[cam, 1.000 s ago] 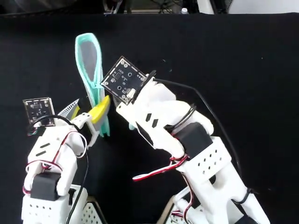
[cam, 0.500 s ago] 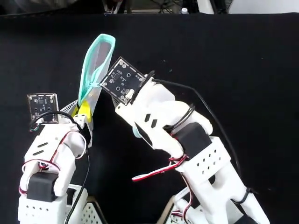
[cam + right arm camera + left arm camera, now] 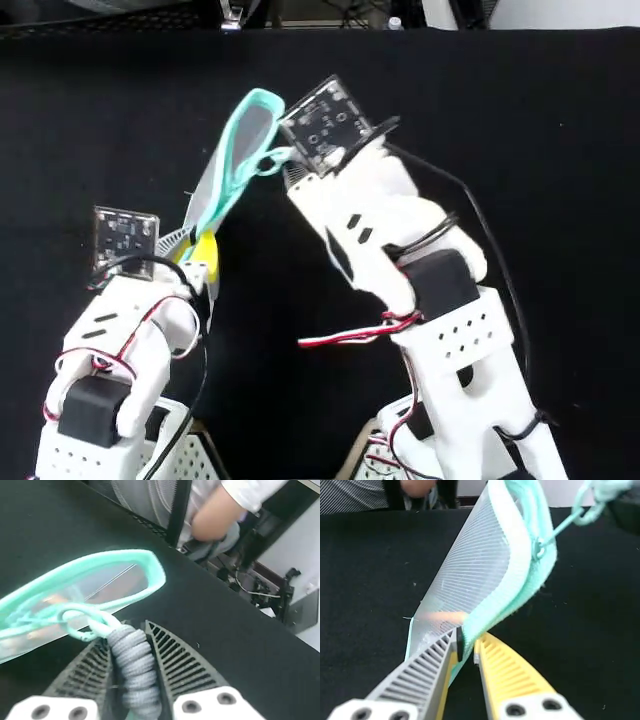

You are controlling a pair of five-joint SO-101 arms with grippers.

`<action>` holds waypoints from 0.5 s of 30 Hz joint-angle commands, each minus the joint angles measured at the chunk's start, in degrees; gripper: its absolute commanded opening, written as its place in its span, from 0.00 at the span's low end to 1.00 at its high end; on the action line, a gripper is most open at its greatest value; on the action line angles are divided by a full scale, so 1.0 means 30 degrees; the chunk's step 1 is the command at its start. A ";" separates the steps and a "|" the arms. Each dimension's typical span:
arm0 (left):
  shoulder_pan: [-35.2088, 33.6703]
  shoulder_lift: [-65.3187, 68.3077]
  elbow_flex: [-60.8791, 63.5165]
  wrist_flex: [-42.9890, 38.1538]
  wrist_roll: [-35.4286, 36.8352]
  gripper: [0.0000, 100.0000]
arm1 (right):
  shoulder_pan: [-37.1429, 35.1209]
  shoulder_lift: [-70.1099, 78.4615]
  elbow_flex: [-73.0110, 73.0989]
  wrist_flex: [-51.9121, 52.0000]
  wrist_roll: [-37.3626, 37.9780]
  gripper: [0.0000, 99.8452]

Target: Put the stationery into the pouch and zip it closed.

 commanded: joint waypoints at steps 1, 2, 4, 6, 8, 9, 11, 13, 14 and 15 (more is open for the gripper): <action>-0.0044 0.0059 -0.0601 0.0645 -0.0176 0.03 | 0.2198 -0.0103 -0.1538 -0.0879 -0.0293 0.01; -0.0044 0.0059 -0.0601 0.0645 -0.0176 0.03 | 0.2432 -0.0103 -0.1509 -0.1114 -0.0293 0.01; -0.0044 0.0059 -0.0571 0.0762 -0.0176 0.03 | 0.2842 0.0073 -0.1392 -0.1582 -0.0293 0.01; -0.0044 0.0059 -0.0571 0.0733 -0.0176 0.03 | 0.2960 0.0337 -0.1392 -0.1905 -0.0293 0.01; -0.0044 0.0059 -0.0513 0.0674 -0.0147 0.03 | 0.2930 0.0630 -0.1568 -0.1905 -0.0264 0.01; -0.0044 0.0059 -0.0513 0.0615 -0.0147 0.03 | 0.2901 0.0747 -0.1656 -0.1758 -0.0205 0.01; -0.0044 0.0059 -0.0571 0.0615 -0.0117 0.03 | 0.2608 0.0747 -0.1656 -0.1348 0.0205 0.01; -0.0044 0.0059 -0.0777 0.0469 -0.0059 0.03 | 0.2051 0.0718 -0.1685 -0.0879 0.0410 0.01; -0.0044 0.0059 -0.0982 0.0264 -0.0029 0.03 | 0.1729 0.0718 -0.1714 -0.0674 0.0440 0.01; -0.0044 0.0059 -0.1187 0.0205 -0.0029 0.03 | 0.1260 0.0718 -0.1744 -0.0527 0.0615 0.01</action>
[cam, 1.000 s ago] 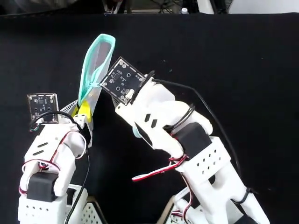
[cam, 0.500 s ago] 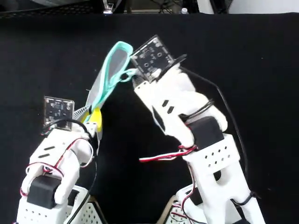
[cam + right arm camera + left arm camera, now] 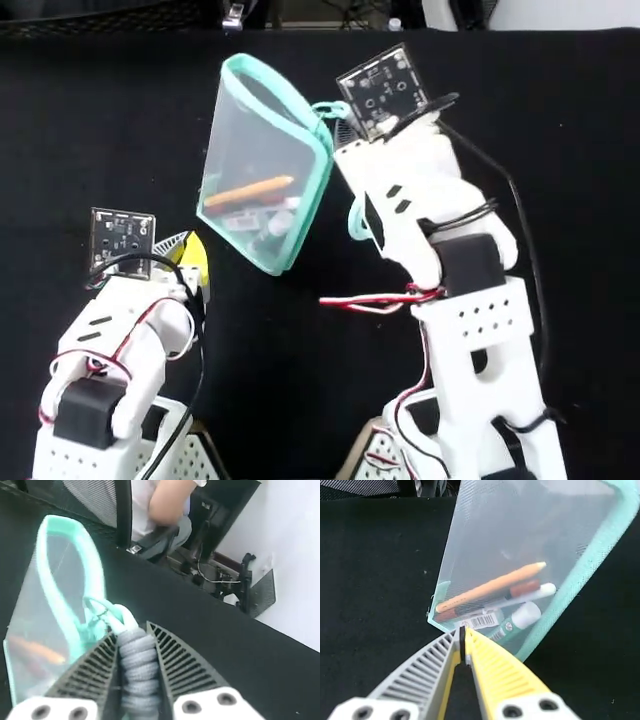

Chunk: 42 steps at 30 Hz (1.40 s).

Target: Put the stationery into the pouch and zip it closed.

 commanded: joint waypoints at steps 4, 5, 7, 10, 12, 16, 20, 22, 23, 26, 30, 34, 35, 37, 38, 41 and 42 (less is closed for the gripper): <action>0.0044 0.0117 -0.1304 -0.0322 0.0029 0.16 | -0.3575 -0.0015 -0.1275 0.1289 0.1377 0.01; 0.0044 0.0117 -0.1216 -0.0322 0.0059 0.21 | -0.4220 -0.0015 -0.1626 0.1875 0.1524 0.01; 0.0044 0.0088 -0.0806 -0.0381 0.0205 0.28 | -0.5187 -0.0015 -0.2711 0.3282 0.1758 0.01; 0.0015 0.0088 -0.0454 -0.0498 0.1201 0.30 | -0.6242 -0.0015 -0.5026 0.5187 0.1758 0.01; 0.0015 0.0088 -0.0484 -0.0498 0.1231 0.30 | -0.6857 0.0103 -0.6755 0.6125 0.1758 0.01; 0.0015 0.0088 -0.0601 -0.0498 0.1319 0.30 | -0.7678 0.0190 -0.8952 0.6740 0.1758 0.01; 0.0015 0.0088 -0.0659 -0.0498 0.1348 0.30 | -0.7648 0.1011 -0.9040 0.6828 0.1758 0.01; 0.0015 0.0088 -0.0982 -0.0381 0.1348 0.30 | -0.7590 0.1685 -0.8747 0.6799 0.1758 0.01; -0.0015 0.0088 -0.1128 -0.0322 0.1348 0.30 | -0.7590 0.2007 -0.8630 0.6740 0.1758 0.01; -0.0806 0.0088 -0.1333 -0.0381 0.1348 0.30 | -0.7531 0.2857 -0.8659 0.6681 0.1758 0.01; -0.1949 0.0088 -0.1363 -0.0527 0.1377 0.30 | -0.7560 0.3150 -0.9392 0.6799 0.2081 0.01; -0.3267 0.0088 -0.1656 -0.1377 0.1377 0.30 | -0.7560 0.3179 -1.0300 0.7033 0.2110 0.01; -0.3736 0.0088 -0.1568 -0.1817 0.1377 0.30 | -0.7590 0.3238 -1.0535 0.7267 0.2110 0.01; -0.4703 0.0117 -0.1245 -0.2842 0.1436 0.30 | -0.7648 0.3238 -1.0828 0.7707 0.2110 0.01; -0.5055 0.0117 -0.0923 -0.3458 0.1700 0.30 | -0.7648 0.3238 -1.0974 0.7853 0.2110 0.01; -0.5758 0.0117 0.0073 -0.5392 0.3077 0.30 | -0.7648 0.3238 -1.1092 0.7853 0.2110 0.01; -0.5875 0.0117 0.0337 -0.5949 0.3341 0.30 | -0.7648 0.3238 -1.1092 0.7795 0.2110 0.01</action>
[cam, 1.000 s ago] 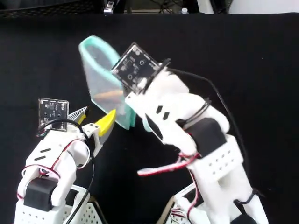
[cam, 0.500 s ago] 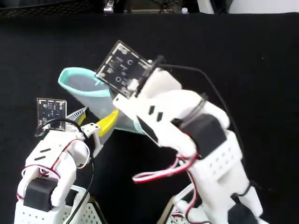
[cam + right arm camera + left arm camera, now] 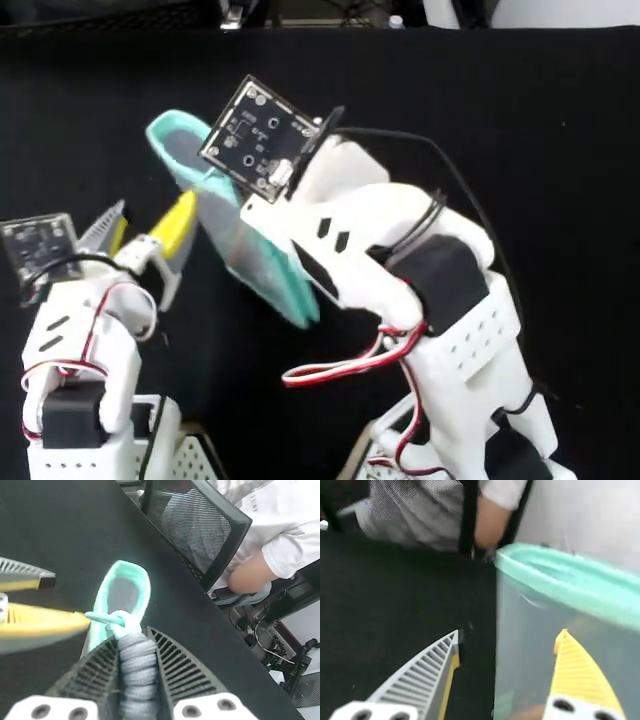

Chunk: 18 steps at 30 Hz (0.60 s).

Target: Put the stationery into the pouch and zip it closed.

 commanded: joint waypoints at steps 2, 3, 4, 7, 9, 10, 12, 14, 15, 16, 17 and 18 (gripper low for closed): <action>-0.0806 0.0117 0.0396 -0.2403 0.1348 0.30 | -0.0117 0.0015 -0.1158 -0.0176 0.0176 0.01; -0.0923 0.0117 0.0366 -0.2374 0.1407 0.30 | -0.0088 0.0015 -0.1158 -0.0352 0.0176 0.01; -0.1011 0.0088 0.0337 -0.2374 0.1407 0.30 | 0.0117 0.0015 -0.1128 -0.0498 0.0176 0.01; -0.1070 0.0088 -0.0044 -0.1729 0.1377 0.30 | 0.1084 0.0190 -0.1070 -0.1143 0.0176 0.01; -0.0894 0.0088 -0.1158 -0.0234 0.1377 0.30 | 0.1788 0.0659 -0.1158 -0.1377 0.0176 0.01; -0.0864 0.0088 -0.2007 0.0733 0.1377 0.30 | 0.2051 0.0982 -0.1187 -0.1524 0.0176 0.01; -0.0835 0.0088 -0.3971 0.2930 0.1407 0.30 | 0.2432 0.1714 -0.1187 -0.1700 0.0176 0.01; -0.0806 0.0088 -0.5758 0.5099 0.1407 0.30 | 0.2608 0.2271 -0.1187 -0.1758 0.0176 0.01; -0.0630 0.0088 -0.6491 0.6037 0.1407 0.30 | 0.2667 0.2476 -0.1216 -0.1758 0.0176 0.01; -0.0161 0.0088 -0.7048 0.6769 0.1407 0.30 | 0.2667 0.2535 -0.1245 -0.1758 0.0176 0.01; 0.0571 0.0088 -0.7429 0.7326 0.1377 0.30 | 0.2667 0.2623 -0.1363 -0.1729 0.0176 0.01; 0.1509 0.0088 -0.7604 0.7707 0.1348 0.30 | 0.2667 0.2623 -0.1480 -0.1729 0.0176 0.01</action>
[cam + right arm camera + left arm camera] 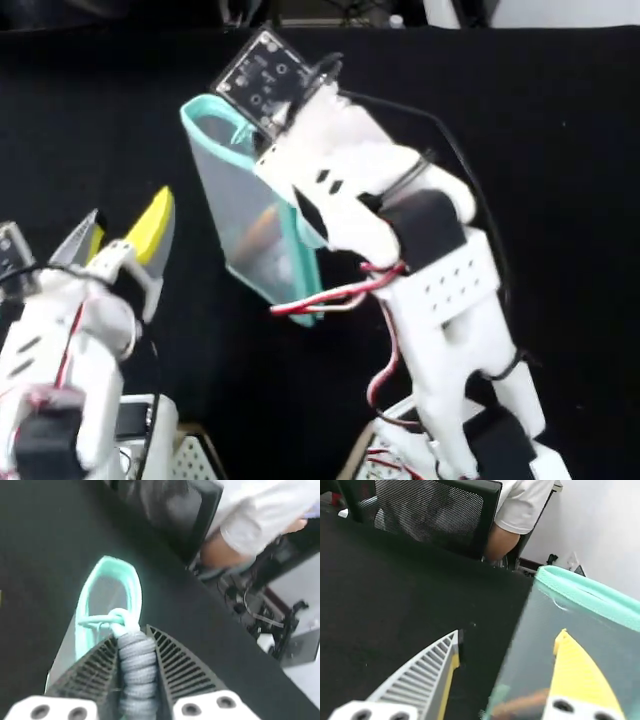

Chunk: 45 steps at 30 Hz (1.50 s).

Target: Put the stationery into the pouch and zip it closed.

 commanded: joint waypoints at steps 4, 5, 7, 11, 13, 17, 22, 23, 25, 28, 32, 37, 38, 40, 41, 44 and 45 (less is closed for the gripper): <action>0.5670 0.0000 -0.1245 0.1407 0.0000 0.30 | 0.0147 0.0015 -0.2095 0.0000 0.0088 0.01; 0.6344 0.0000 -0.0952 0.1260 -0.0029 0.30 | 0.0147 0.0015 -0.2476 0.0381 0.0088 0.01; 0.7399 0.0000 -0.0366 0.0791 -0.0029 0.30 | 0.0147 0.0073 -0.3209 0.1201 0.0088 0.01; 0.7897 0.0000 0.0601 -0.0498 -0.0029 0.30 | -0.0322 0.0015 -0.4147 0.2403 0.0117 0.01; 0.7897 0.0000 0.1070 -0.0996 -0.0029 0.30 | -0.0938 0.0015 -0.4410 0.3048 0.0117 0.01; 0.7927 0.0000 0.1216 -0.1114 -0.0029 0.30 | -0.2315 0.0015 -0.4996 0.3751 0.0117 0.01; 0.8015 -0.0967 0.1304 -0.1026 -0.0029 0.30 | -0.2813 0.0132 -0.5348 0.3722 0.0117 0.01; 0.8015 -0.1465 0.1363 -0.1026 -0.0029 0.30 | -0.2813 0.0132 -0.5319 0.3722 0.0117 0.01; 0.7956 -0.2637 0.1421 -0.0996 -0.0029 0.30 | -0.2813 0.0161 -0.5260 0.3722 0.0117 0.01; 0.7868 -0.4044 0.2125 -0.1172 -0.0059 0.30 | -0.2872 0.0161 -0.5231 0.3751 0.0117 0.01; 0.7839 -0.4718 0.3092 -0.1553 -0.0908 0.30 | -0.2901 0.0132 -0.5319 0.4249 0.0117 0.01; 0.7839 -0.4718 0.3648 -0.1993 -0.1026 0.30 | -0.2930 0.0015 -0.5348 0.5187 0.0117 0.01; 0.7839 -0.4718 0.3619 -0.2022 -0.1026 0.30 | -0.2930 0.0015 -0.5377 0.5275 0.0117 0.01; 0.7839 -0.4689 0.3678 -0.2403 -0.1026 0.30 | -0.3077 0.0015 -0.5377 0.5333 0.0117 0.01; 0.7839 -0.4630 0.3707 -0.2491 -0.1055 0.30 | -0.3429 0.0015 -0.5407 0.5392 0.0117 0.01; 0.7839 -0.4103 0.3883 -0.2520 -0.1084 0.30 | -0.4366 0.0015 -0.5407 0.5421 0.0088 0.01; 0.7839 -0.3810 0.3883 -0.2520 -0.1114 0.30 | -0.4601 0.0015 -0.5407 0.5421 0.0088 0.01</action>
